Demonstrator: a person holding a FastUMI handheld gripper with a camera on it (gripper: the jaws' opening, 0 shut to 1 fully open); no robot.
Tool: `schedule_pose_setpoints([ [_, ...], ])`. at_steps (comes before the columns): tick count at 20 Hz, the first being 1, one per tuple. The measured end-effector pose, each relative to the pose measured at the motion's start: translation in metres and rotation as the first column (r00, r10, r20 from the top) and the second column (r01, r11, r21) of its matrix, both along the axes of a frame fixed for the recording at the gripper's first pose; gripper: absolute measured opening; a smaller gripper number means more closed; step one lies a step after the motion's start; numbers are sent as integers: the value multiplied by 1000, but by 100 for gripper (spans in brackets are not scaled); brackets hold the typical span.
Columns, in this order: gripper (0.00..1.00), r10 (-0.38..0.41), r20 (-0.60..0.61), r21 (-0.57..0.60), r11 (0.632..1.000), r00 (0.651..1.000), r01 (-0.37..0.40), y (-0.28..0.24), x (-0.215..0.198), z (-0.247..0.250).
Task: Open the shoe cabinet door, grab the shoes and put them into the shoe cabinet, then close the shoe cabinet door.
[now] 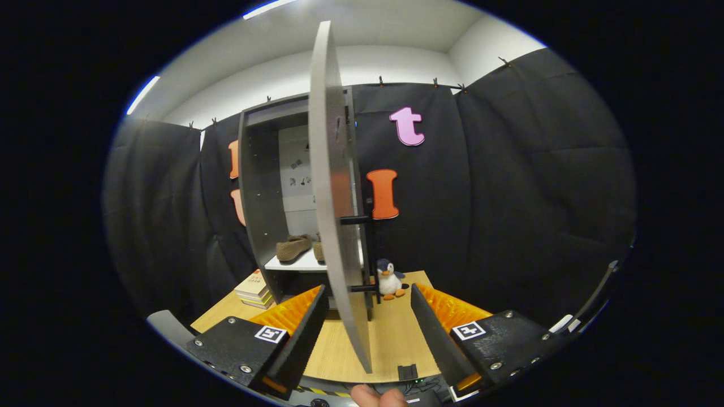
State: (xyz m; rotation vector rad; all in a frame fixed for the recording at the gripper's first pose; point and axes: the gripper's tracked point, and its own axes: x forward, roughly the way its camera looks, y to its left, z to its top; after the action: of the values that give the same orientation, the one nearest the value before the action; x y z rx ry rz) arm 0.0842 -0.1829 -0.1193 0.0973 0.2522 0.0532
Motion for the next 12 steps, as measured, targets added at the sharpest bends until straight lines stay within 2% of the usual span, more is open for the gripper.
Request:
schedule_pose_setpoints([
  [4,91,-16,4,-4,1000,1000,16,-18,16,-9],
  [12,89,9,24,-12,1000,1000,-9,-1,48,-6],
])
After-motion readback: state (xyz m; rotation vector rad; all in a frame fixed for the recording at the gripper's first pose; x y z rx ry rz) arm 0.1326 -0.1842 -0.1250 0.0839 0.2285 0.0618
